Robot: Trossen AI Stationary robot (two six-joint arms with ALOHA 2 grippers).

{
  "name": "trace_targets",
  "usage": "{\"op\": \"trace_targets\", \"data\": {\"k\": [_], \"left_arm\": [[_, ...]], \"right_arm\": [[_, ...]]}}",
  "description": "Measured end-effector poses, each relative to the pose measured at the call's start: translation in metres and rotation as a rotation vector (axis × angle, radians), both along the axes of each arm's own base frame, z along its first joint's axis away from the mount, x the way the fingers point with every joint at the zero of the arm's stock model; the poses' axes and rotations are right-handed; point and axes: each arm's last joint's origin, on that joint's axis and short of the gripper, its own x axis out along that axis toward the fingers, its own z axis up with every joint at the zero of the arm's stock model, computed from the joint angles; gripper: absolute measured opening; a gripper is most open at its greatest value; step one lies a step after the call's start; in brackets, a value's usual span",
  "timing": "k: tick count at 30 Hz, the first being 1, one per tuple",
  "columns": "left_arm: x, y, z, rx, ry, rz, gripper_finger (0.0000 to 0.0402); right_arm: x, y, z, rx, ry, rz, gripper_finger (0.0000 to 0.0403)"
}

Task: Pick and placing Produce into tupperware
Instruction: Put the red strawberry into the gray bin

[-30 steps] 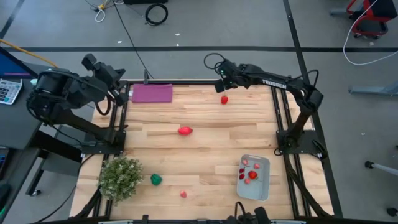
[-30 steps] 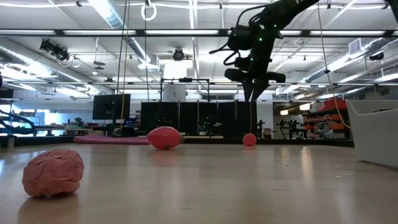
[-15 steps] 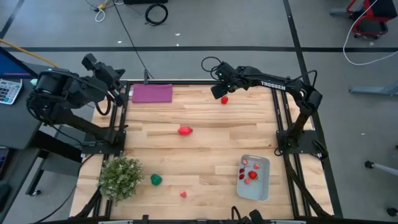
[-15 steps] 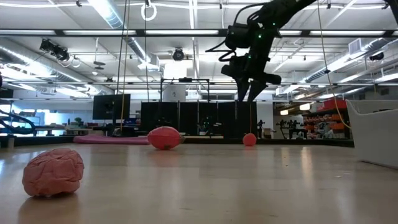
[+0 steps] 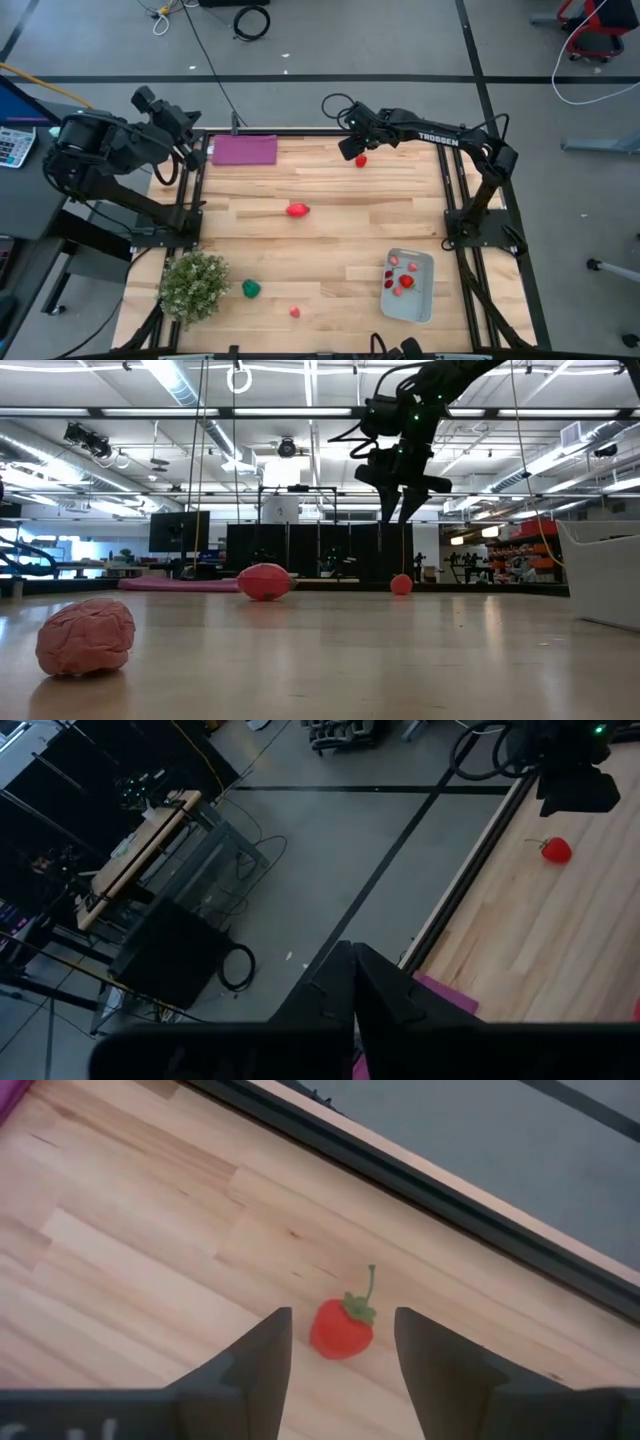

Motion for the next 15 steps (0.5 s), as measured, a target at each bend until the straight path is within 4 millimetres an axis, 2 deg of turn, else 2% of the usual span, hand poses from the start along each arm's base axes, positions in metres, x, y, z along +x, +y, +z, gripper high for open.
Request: {"op": "trace_targets", "data": {"k": [10,15], "left_arm": [[0.000,0.000,0.000,-0.003,-0.005,0.003,0.0040],[0.000,0.000,0.000,-0.014,-0.023,0.010,0.0035]], "right_arm": [[0.001,0.002,-0.001,0.000,-0.002,0.004,0.0186],[-0.002,0.006,-0.022,0.022,0.012,-0.014,0.0186]]}}
